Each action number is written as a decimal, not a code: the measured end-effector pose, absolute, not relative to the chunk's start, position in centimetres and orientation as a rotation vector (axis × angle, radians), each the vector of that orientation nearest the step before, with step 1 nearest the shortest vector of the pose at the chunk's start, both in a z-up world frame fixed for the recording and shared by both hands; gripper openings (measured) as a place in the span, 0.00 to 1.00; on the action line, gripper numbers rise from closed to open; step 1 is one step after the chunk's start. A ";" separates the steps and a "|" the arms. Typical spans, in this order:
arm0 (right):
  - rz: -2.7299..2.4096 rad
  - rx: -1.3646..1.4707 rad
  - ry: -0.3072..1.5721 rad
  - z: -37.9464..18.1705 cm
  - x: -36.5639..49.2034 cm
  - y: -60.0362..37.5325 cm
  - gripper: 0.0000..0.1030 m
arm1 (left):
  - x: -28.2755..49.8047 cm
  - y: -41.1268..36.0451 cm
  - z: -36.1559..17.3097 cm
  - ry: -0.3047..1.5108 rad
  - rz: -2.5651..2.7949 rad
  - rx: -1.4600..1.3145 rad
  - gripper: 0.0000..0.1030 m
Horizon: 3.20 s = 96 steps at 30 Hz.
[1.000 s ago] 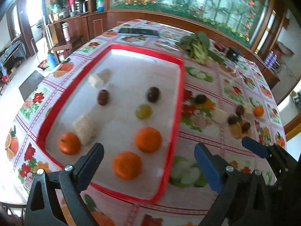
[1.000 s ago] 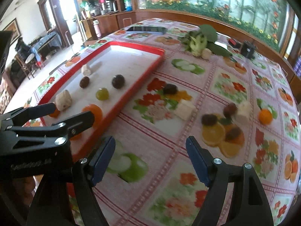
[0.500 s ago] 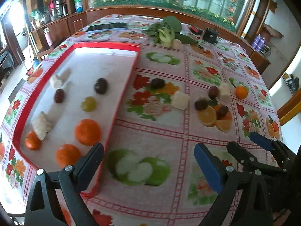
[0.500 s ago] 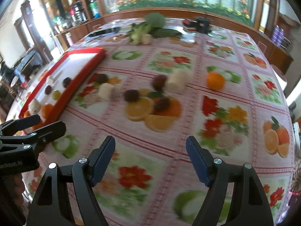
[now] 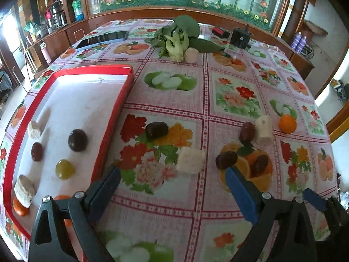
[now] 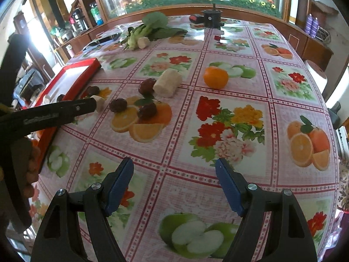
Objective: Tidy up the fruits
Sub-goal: 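Grasp another white banana chunk with the left gripper, then lift the banana chunk with the left gripper while the right gripper lifts a dark date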
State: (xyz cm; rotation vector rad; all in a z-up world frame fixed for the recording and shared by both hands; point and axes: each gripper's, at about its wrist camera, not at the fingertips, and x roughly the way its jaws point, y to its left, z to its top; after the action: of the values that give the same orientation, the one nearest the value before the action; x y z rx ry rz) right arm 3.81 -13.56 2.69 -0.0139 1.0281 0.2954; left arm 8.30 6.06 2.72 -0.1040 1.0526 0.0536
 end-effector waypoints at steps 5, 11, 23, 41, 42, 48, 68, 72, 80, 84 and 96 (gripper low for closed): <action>0.306 -0.019 1.009 2.7 4.7 -13.3 0.75 | 9.2 6.4 1.2 1.100 0.032 -0.124 0.83; 0.353 0.007 0.975 2.9 6.9 -12.1 0.75 | 9.3 6.9 1.4 1.051 0.031 -0.102 0.53; 0.410 -0.149 0.967 1.3 9.2 -8.1 0.46 | 8.9 7.7 1.5 1.051 -0.022 -0.138 0.42; 0.386 -0.150 0.941 3.1 6.4 -8.9 0.25 | 6.5 7.6 1.8 1.052 -0.101 -0.187 0.31; 0.382 -0.150 0.943 3.1 6.2 -9.0 0.25 | 6.1 7.5 1.9 1.050 -0.110 -0.186 0.31; 0.358 -0.143 0.961 3.0 5.0 -9.3 0.25 | 3.9 7.5 2.8 1.042 -0.164 -0.207 0.31; 0.297 -0.123 1.017 1.7 3.6 -9.6 0.26 | 7.1 9.3 3.3 1.026 -0.141 -0.279 0.61; 0.310 -0.110 1.016 1.7 3.8 -9.8 0.26 | 8.7 8.8 2.3 1.064 -0.112 -0.274 0.63; 0.345 -0.058 1.015 1.7 4.0 -10.5 0.27 | 8.7 7.7 1.5 1.031 -0.080 -0.169 0.78; 0.358 -0.042 1.013 1.7 4.0 -10.6 0.30 | 8.9 6.8 1.1 1.043 -0.076 -0.102 0.96; 0.373 -0.008 1.012 1.7 4.1 -11.3 0.30 | 8.7 6.9 1.0 1.023 -0.084 -0.081 1.00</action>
State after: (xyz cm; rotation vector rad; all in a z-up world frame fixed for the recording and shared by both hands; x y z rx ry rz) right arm 4.11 -11.27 1.70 -0.0078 1.0116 0.3726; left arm 8.72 6.86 0.99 -0.0806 1.0233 -0.0840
